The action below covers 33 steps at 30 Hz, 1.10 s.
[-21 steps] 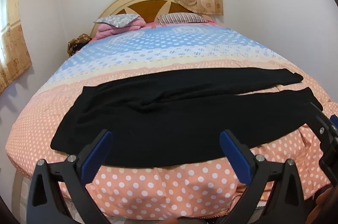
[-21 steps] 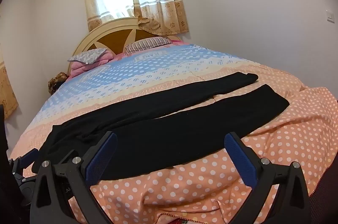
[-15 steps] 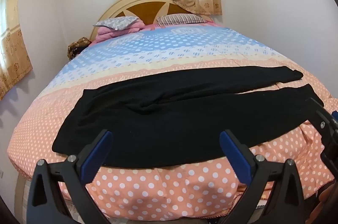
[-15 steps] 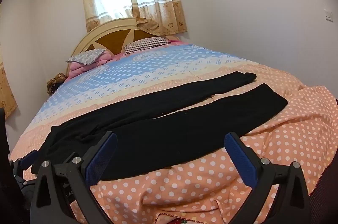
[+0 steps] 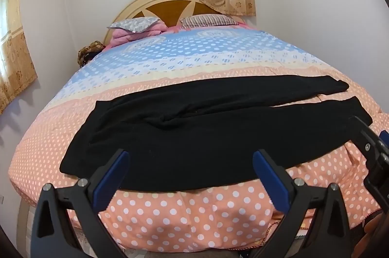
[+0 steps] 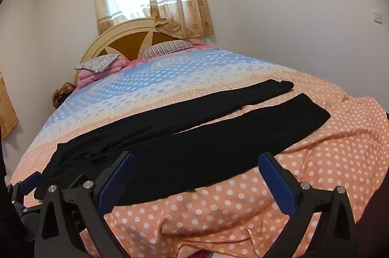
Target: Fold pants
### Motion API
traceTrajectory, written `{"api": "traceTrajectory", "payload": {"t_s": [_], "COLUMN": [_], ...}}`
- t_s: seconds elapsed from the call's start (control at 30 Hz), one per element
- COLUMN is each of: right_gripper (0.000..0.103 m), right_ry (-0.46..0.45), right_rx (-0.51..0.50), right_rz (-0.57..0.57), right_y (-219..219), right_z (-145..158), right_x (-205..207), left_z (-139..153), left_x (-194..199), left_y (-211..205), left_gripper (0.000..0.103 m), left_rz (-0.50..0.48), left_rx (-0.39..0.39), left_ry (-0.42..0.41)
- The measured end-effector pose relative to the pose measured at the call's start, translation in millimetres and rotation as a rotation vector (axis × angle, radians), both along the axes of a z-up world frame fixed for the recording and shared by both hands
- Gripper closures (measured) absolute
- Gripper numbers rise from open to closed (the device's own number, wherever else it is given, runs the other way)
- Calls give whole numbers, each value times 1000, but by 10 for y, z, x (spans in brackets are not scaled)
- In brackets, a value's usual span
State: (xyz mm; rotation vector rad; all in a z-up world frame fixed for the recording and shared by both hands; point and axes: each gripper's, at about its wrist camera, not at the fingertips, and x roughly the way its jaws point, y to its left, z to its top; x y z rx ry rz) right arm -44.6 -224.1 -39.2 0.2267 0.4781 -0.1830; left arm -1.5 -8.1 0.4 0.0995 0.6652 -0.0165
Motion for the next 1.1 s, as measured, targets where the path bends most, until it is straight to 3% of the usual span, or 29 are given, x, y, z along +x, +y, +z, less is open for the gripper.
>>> {"api": "traceTrajectory", "payload": {"t_s": [1.1], "right_gripper": [1], "right_ry": [14], "right_rx": [3], "right_rz": [6], "right_y": [26], "right_z": [-19], "right_x": [32], "left_z": [-82], "left_x": [55], "left_y": [91], "left_gripper": [0], "left_rz": [9], "left_rx": [-15], "left_ry": [25]}}
